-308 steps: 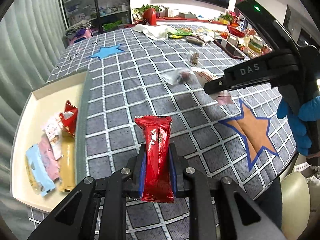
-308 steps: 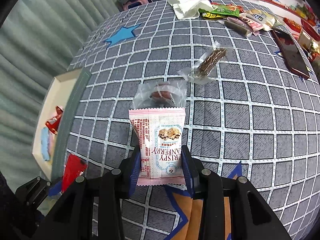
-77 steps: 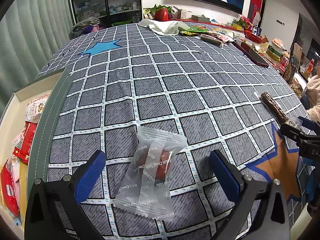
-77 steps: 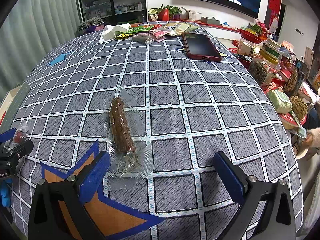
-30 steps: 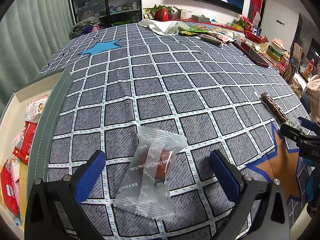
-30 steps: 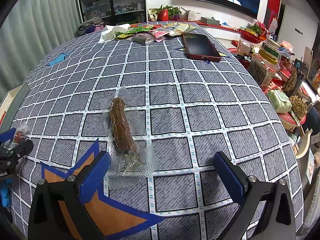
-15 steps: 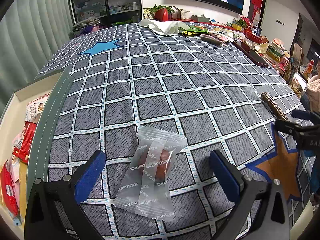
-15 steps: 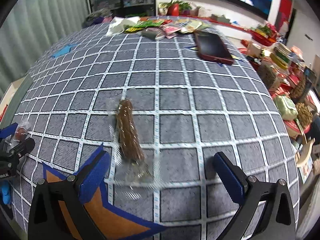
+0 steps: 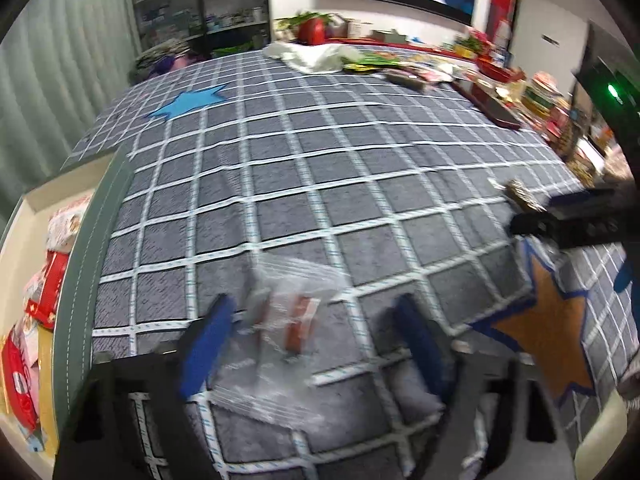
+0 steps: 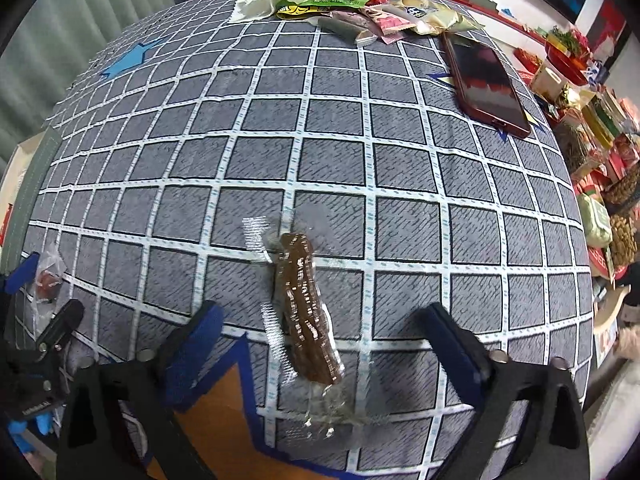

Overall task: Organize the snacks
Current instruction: 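Lower the left tool onto the clear-wrapped red candy while the right tool hovers over the jerky, then grasp the red candy with the left tool while the right tool grasps the jerky stick, then carry the candy and jerky over the tray and open both tools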

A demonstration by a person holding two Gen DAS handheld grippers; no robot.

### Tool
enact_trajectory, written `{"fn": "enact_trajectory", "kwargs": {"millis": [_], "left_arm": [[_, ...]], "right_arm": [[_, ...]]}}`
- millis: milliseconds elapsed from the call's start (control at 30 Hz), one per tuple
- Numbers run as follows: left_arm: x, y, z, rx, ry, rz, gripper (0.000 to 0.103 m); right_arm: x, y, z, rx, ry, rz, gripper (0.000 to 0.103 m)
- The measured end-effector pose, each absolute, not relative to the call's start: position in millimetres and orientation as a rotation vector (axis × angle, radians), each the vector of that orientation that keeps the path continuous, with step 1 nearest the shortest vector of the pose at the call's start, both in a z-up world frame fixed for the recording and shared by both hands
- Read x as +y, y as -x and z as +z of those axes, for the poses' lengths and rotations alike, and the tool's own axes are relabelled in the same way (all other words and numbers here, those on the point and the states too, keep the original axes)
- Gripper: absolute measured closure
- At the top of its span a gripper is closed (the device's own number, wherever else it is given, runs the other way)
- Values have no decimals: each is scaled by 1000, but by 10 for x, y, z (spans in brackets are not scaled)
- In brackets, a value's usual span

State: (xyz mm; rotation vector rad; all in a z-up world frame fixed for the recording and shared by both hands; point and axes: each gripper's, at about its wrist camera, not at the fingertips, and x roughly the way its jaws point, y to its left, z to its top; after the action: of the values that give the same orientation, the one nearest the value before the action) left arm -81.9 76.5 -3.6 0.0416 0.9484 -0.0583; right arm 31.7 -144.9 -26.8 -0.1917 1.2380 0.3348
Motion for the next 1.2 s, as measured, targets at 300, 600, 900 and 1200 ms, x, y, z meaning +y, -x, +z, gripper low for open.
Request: {"fn": "enact_trajectory", "kwargs": {"millis": [300,600,900,1200], "left_arm": [[812,942,73,986,72,-160,72],[1047,1178,434,908,74,-100,72],[1735,1418,706,844,123,41,72],[2542,1591,721,823,212,198,72]], "right_arm": [[-1555,-235,-199,1289,-53,448,63],[-1390,-79,4,1272,-95,522,62],[-592,136,347,1219,-29,657,62],[546,358,467,1206,82,826,62]]}}
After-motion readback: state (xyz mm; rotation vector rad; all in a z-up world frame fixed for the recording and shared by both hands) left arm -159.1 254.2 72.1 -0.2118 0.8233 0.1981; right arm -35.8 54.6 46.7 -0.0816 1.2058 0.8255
